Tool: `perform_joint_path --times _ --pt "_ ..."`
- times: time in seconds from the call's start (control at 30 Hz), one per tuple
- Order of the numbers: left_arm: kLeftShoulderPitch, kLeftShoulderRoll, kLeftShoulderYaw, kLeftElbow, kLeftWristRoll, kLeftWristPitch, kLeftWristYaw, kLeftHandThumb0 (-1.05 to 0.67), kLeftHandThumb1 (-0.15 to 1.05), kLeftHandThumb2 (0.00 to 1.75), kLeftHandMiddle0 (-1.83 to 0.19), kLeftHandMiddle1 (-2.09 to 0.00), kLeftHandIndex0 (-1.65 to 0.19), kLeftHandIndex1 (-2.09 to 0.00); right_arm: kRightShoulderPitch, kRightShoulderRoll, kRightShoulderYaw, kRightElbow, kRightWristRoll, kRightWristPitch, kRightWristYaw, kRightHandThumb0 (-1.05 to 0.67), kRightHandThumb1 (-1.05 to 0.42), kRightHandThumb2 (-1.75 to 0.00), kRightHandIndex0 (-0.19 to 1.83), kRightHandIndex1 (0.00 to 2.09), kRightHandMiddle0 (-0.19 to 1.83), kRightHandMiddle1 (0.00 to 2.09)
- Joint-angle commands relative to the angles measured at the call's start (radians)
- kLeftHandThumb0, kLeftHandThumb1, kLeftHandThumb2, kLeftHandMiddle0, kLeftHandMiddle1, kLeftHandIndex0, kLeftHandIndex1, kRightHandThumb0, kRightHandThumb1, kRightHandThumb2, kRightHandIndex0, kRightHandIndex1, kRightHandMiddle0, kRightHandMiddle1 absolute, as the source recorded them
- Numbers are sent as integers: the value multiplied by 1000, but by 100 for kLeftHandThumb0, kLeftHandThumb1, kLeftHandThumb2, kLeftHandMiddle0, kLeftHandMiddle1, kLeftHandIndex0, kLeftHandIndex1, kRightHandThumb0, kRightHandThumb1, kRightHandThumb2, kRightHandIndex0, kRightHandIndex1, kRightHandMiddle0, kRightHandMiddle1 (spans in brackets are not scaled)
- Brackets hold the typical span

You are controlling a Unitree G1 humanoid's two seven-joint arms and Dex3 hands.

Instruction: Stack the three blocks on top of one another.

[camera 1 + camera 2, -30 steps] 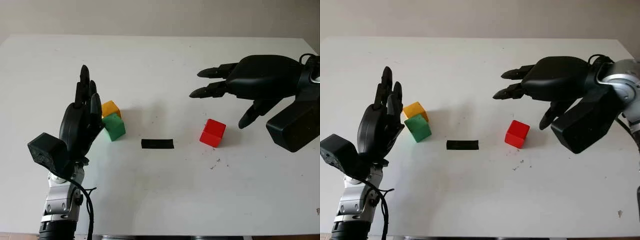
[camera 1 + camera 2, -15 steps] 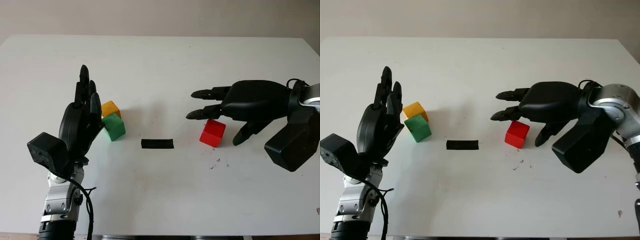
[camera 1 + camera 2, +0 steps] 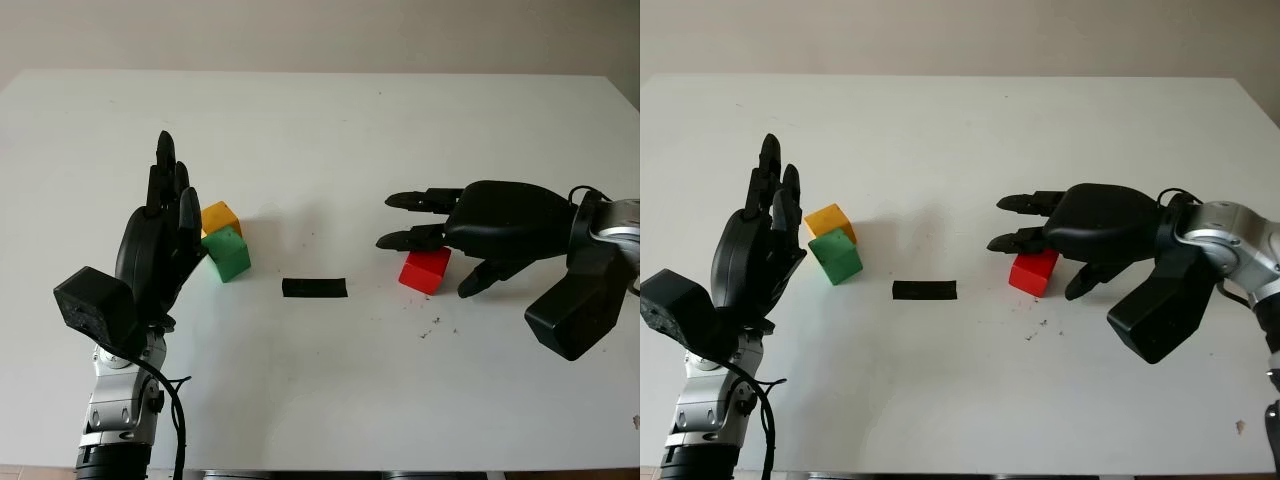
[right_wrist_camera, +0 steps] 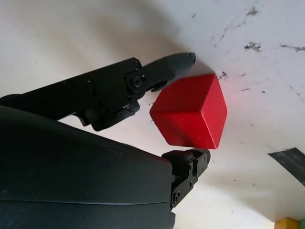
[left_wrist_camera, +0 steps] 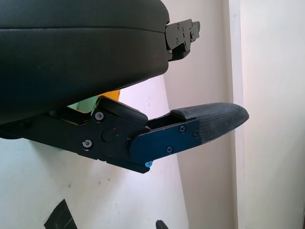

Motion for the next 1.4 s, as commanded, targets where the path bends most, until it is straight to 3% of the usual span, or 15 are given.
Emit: perform_joint_path --times 0.0,0.13,0.17,0.27,0.43,0.57,0.77,0.87,1.37 --pt "12 8 -4 -23 7 -6 -1 -80 105 70 19 0 19 0 -13 7 6 25 -7 -9 -43 -39 -99 -7 6 7 41 15" --pt "9 9 -4 -16 8 -9 -3 -80 105 70 19 0 19 0 -31 12 22 66 -39 -27 -137 -36 -102 -7 12 9 54 24" --pt "9 8 -3 -17 8 -7 -2 -81 105 70 19 0 19 0 -35 12 28 72 -50 -29 -157 -35 -103 -6 14 8 55 35" --pt "11 8 -3 -21 8 -1 -1 -81 105 70 19 0 19 0 -46 12 44 91 -91 -43 -239 -34 -103 -5 22 7 35 114" --pt "16 7 -3 -29 8 7 2 -81 105 69 19 0 19 0 -78 9 71 108 -145 -59 -342 -32 -104 -6 23 5 24 157" --pt "15 8 -4 -24 7 3 -2 -81 105 69 19 0 19 0 -99 17 63 121 -79 -69 -296 -30 -105 -7 25 6 22 162" --pt "14 5 -3 -26 8 6 3 -81 105 69 19 0 19 0 -127 31 57 111 -5 -47 -206 -33 -102 -5 26 6 28 140" --pt "11 6 -3 -18 11 -5 3 -81 105 70 19 0 19 0 -158 50 50 108 14 -46 -204 -35 -103 -5 27 6 27 144" --pt "12 -4 -14 -19 15 -12 8 -80 105 71 19 0 19 0 -304 296 80 186 228 43 101 -43 -95 -4 27 5 37 140"
